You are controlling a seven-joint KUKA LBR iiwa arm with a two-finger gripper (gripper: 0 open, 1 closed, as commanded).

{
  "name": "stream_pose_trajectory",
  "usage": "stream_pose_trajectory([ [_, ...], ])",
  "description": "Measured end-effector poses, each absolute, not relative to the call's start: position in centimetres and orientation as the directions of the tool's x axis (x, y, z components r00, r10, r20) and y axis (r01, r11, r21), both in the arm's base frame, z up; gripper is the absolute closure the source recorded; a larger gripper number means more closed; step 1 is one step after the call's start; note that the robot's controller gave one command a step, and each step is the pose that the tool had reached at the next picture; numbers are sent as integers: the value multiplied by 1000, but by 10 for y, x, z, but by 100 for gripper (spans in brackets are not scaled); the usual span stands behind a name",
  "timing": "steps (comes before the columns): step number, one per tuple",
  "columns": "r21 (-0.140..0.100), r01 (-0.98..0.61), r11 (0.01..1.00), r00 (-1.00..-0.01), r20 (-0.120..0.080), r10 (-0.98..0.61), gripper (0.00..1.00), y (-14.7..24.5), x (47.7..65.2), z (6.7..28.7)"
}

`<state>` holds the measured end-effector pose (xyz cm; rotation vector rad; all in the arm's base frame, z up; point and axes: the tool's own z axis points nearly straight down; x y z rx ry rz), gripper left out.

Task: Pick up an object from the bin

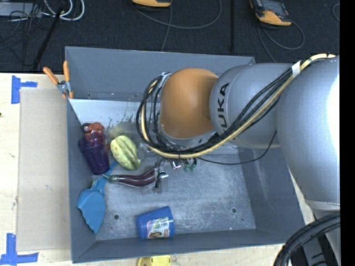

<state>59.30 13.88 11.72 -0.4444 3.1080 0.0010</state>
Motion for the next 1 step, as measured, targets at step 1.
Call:
stream_pose_trajectory([
  [1, -4, -459, 888, -888, -10, -459, 0, 144, 599, 78],
])
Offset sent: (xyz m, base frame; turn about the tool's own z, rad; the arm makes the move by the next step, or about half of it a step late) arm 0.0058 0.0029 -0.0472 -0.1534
